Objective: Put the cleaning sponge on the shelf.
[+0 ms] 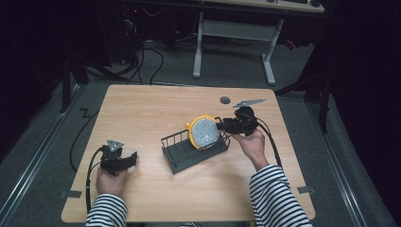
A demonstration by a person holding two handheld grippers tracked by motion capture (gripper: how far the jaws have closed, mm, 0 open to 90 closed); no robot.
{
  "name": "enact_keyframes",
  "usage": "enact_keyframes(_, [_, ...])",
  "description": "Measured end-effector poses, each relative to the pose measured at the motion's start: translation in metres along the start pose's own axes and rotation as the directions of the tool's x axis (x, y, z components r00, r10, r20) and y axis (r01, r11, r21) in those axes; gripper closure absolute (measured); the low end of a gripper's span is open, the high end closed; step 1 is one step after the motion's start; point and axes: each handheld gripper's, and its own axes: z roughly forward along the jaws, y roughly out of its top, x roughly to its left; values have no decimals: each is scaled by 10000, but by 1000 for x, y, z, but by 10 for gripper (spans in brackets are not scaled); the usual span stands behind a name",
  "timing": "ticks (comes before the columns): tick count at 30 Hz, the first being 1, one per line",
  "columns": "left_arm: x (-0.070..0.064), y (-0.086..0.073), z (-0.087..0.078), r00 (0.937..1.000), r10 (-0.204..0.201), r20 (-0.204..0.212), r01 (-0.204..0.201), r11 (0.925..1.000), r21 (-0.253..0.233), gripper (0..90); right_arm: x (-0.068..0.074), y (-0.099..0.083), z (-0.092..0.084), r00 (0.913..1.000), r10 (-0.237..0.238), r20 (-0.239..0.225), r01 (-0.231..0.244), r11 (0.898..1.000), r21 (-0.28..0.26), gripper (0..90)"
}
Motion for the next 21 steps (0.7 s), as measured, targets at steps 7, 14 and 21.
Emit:
enact_keyframes(7, [0,0,0,10000,3,0,-3,10000,2,293,-6,-3,-20,9995,46,320,-36,9995,-318,565])
enact_keyframes(14, [0,0,0,10000,6,-4,-6,10000,4,293,-15,-17,-44,9965,262,797,-226,9987,-465,587])
enact_keyframes(21, [0,0,0,10000,6,-9,-6,10000,-1,293,-27,-36,-63,9916,610,1141,-535,9963,-679,583])
